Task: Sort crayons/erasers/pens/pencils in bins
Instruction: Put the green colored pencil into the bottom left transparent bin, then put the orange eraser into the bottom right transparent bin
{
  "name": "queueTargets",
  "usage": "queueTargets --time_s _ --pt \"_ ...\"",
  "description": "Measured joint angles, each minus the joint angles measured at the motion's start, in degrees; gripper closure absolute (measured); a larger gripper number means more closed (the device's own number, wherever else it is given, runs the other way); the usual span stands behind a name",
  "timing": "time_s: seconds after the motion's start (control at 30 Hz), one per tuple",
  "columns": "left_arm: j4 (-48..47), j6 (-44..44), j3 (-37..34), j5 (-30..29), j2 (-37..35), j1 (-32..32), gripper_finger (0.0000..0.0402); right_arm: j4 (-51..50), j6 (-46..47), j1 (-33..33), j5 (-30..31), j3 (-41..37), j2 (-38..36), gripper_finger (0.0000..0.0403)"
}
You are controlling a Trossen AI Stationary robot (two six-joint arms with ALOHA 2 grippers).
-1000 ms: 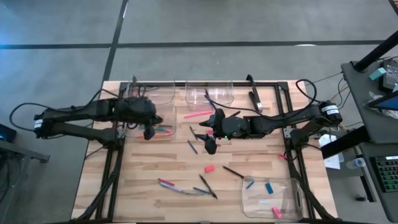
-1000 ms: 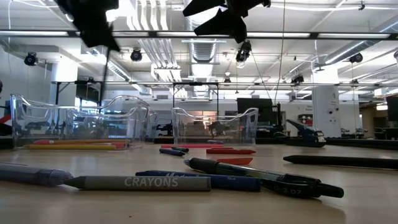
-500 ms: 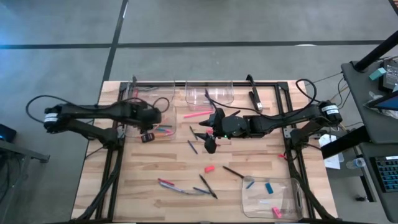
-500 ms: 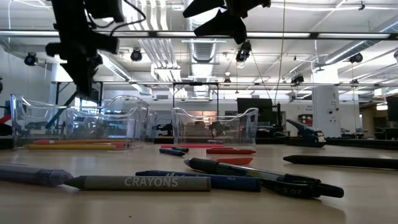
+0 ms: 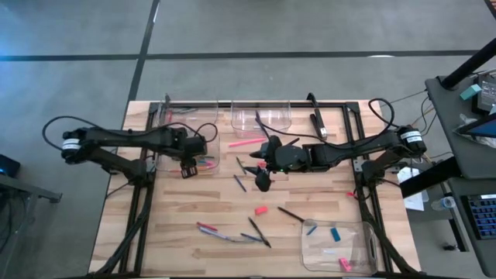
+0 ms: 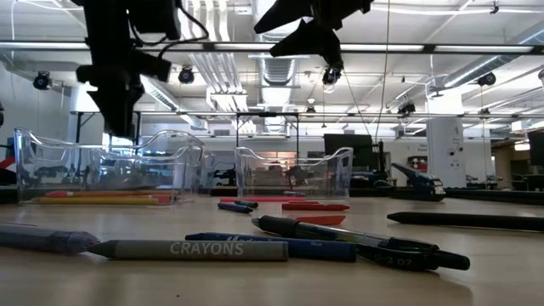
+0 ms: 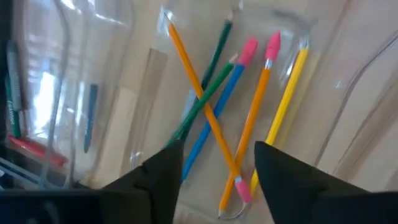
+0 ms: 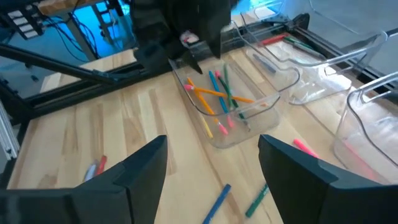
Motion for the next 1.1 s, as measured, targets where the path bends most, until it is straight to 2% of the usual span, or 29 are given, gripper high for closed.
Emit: queueTargets --time_s 0.1,0.2,0.43,0.67,0.87,1.1 --pt "1.9 -1.3 1.7 -0.5 -2.3 0.0 0.0202 -1.0 0.0 -0.1 0.0 0.0 0.0 0.0165" --pt "8.1 -1.3 2.9 -0.5 -6.4 0.0 0.0199 -1.1 0.0 -0.4 0.3 -0.3 0.0 0.0165" --pt "37.8 -1.4 0.1 1.6 -17.4 0.0 0.0199 -1.3 2.3 -1.8 3.0 -1.7 0.0 0.0168" --pt "61.3 -1.5 -3.9 3.8 -21.6 0.0 0.0198 -2.4 6.7 -3.0 3.0 -4.9 0.0 0.0170" --pt "62.9 -1.5 -4.3 3.9 -20.9 0.0 0.0198 -2.3 8.4 -3.0 2.9 -8.4 0.0 0.0170" --pt "63.0 -1.5 -4.3 3.9 -17.8 0.0 0.0198 -2.3 15.7 -4.0 2.9 -12.9 0.0 0.0172"
